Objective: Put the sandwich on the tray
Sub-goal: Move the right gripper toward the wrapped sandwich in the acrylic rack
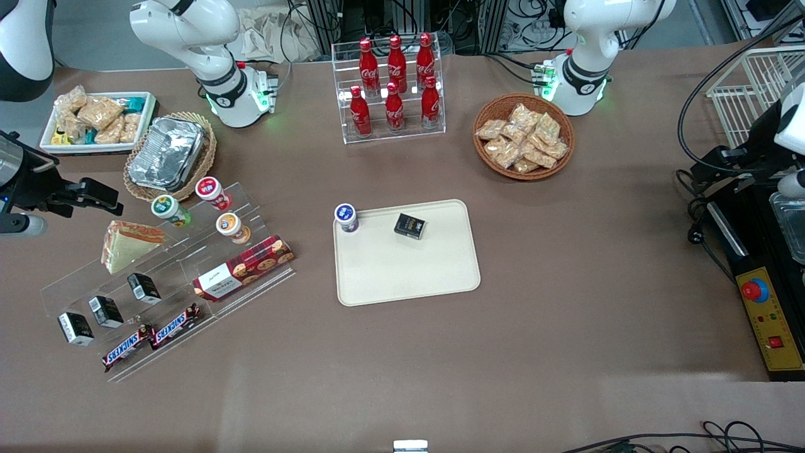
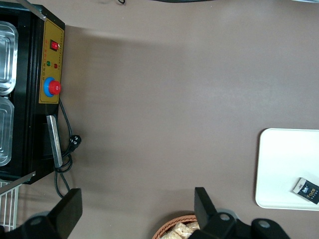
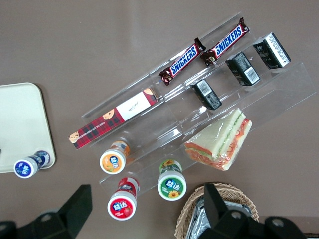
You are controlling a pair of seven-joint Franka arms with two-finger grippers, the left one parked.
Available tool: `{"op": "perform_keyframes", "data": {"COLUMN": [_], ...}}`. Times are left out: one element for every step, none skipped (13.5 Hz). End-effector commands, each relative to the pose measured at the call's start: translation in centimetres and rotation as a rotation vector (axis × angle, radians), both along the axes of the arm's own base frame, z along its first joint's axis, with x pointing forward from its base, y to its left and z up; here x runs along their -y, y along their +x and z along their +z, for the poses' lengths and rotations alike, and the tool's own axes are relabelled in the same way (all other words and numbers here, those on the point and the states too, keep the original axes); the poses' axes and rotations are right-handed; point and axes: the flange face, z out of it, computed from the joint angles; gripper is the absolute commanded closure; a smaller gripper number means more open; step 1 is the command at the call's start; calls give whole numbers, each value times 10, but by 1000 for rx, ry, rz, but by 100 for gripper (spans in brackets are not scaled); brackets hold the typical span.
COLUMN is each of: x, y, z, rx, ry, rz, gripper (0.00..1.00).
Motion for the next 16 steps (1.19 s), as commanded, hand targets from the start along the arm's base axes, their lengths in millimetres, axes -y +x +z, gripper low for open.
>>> {"op": "perform_keyframes", "data": {"x": [-1, 0, 0, 1, 3, 6, 11, 16, 28, 34, 44, 57, 62, 76, 84, 89], "y": [6, 6, 6, 6, 6, 6, 8, 11, 12, 15, 16, 19, 21, 22, 22, 23], "z": [4, 4, 5, 5, 4, 4, 0, -7, -13, -18, -21, -26, -29, -36, -39, -46], "rx": [15, 18, 20, 18, 16, 15, 7, -6, -16, -21, -21, -19, -13, -22, -30, -40], "ry": [-22, -22, -24, -23, -25, -26, -29, -31, -35, -38, -42, -45, -46, -47, -39, -44], "rz": [-5, -8, -11, -42, -120, -186, -224, -253, -309, -371, -429, -478, -507, -555, -611, -678], "gripper": [0, 0, 0, 0, 0, 0, 0, 0, 0, 0, 0, 1, 1, 1, 1, 1]}}
